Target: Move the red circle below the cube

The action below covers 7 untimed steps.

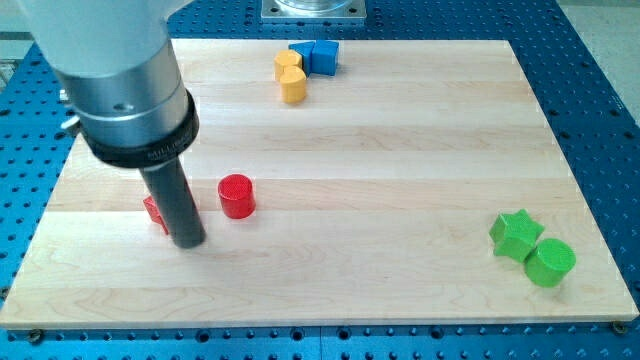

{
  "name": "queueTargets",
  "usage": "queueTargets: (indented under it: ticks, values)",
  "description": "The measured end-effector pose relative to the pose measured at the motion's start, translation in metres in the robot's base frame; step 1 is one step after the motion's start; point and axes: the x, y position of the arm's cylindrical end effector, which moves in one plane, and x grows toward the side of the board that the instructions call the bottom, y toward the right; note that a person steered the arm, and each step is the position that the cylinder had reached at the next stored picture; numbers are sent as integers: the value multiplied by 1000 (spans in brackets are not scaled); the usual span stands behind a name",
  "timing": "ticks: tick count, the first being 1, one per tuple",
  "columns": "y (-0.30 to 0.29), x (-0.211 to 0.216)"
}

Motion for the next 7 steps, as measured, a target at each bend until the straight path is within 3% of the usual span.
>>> queueTargets:
  ticks: [1,2,3,4,5,7]
  values:
    - [52,-45]
    - [60,-58]
    - [45,16]
    - [82,-38]
    - [154,-89]
    - [191,-165]
